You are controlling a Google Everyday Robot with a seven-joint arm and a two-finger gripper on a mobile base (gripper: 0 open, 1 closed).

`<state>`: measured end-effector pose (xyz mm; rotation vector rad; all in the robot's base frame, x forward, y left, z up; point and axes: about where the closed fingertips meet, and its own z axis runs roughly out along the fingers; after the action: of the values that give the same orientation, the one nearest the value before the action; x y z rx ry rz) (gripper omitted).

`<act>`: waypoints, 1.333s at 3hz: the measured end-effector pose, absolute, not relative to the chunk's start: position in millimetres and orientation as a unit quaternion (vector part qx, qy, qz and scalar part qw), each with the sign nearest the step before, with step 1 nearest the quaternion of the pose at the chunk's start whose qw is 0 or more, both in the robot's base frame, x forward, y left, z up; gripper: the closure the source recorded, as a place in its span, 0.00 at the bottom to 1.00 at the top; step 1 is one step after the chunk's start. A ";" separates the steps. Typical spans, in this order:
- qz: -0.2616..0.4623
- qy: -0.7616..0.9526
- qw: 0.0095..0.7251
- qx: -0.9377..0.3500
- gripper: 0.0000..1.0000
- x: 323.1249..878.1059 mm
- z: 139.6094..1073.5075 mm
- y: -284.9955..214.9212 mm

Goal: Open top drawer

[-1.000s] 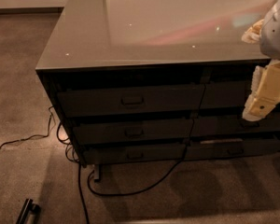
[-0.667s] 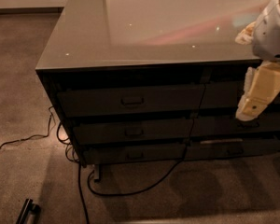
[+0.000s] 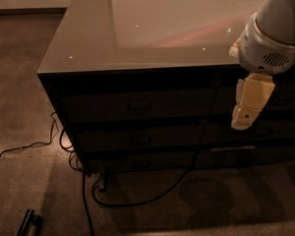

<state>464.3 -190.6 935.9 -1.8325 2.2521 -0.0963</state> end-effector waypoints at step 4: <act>0.058 0.713 0.202 -0.669 0.00 523.1 863.3 -122.1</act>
Offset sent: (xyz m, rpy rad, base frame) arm 0.0314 0.0230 -0.0768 0.2355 0.0364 0.0122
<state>523.1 -122.1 863.3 -1.8679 1.9899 0.1609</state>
